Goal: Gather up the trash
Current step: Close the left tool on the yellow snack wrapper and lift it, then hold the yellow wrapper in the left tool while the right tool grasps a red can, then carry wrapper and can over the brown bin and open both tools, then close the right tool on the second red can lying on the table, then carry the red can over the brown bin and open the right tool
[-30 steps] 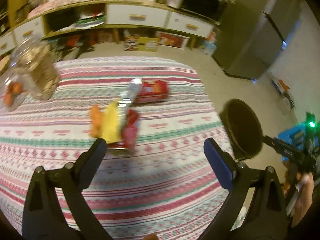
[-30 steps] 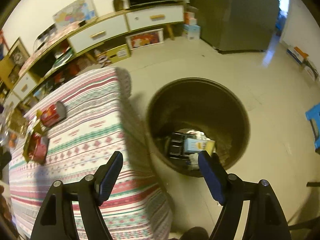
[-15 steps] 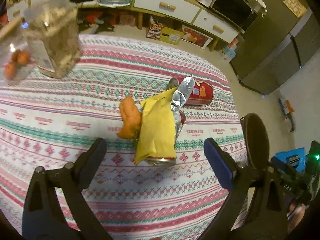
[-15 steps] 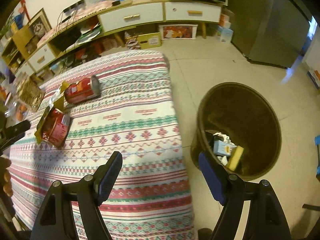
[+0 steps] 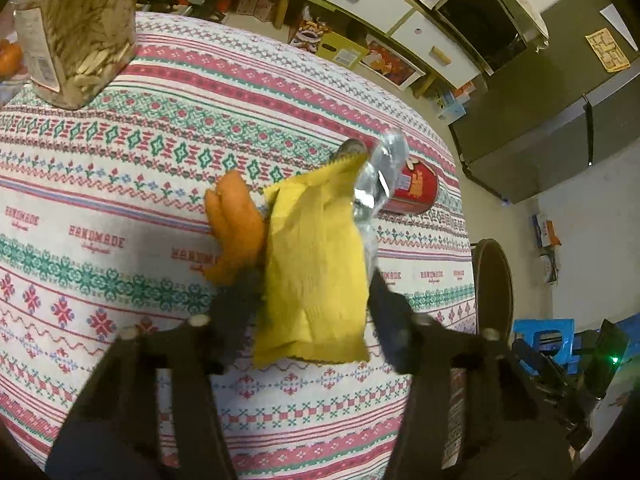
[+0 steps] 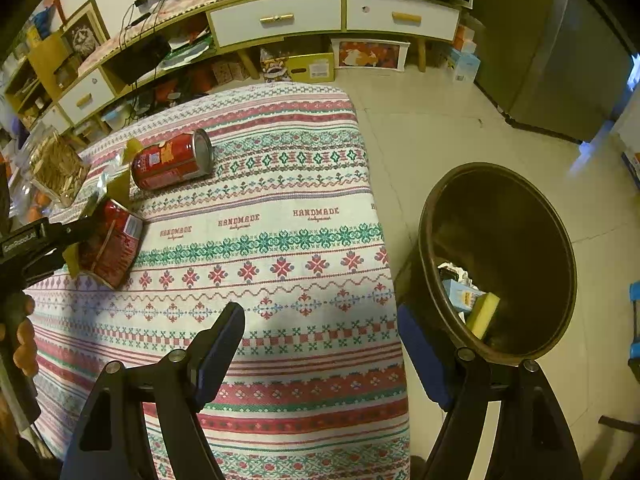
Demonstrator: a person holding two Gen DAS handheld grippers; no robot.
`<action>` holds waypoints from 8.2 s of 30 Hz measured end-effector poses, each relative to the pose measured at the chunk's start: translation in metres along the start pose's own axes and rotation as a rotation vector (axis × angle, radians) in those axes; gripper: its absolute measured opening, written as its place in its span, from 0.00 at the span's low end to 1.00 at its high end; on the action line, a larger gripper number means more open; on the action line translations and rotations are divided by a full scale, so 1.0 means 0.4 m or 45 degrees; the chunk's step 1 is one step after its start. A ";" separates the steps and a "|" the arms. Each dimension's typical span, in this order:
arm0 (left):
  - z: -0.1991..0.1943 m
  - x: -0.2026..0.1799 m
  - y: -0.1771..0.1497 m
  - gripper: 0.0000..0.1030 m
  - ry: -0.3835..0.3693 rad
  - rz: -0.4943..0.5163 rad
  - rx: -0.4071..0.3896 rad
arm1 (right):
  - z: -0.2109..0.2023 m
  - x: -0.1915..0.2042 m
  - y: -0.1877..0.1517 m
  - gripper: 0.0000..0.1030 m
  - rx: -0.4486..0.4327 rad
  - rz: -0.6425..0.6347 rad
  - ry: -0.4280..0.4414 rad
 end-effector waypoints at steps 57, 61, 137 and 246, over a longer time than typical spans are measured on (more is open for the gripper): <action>-0.255 0.278 0.015 0.06 0.375 0.212 -0.211 | 0.161 0.535 0.174 0.58 -0.053 -0.112 0.259; -0.253 0.255 0.006 0.06 0.370 0.233 -0.216 | 0.113 0.512 0.163 0.58 -0.083 -0.124 0.285; 0.266 -0.737 -0.439 0.06 -0.157 0.631 0.182 | -0.088 -0.593 -0.218 0.56 -0.181 0.669 0.011; -0.210 0.097 -0.058 0.94 0.237 0.080 -0.121 | 0.034 -0.111 0.225 0.86 -0.209 0.082 -0.096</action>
Point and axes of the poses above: each gripper's, at about its wrist camera, not at the fingertips, and z roughly the way its jaws point, x to its left, y to its top, the point moved 10 cm from there along z, roughly the way its jaws point, and after that the axes turned 12 degrees about -z, right-handed, at the moved point
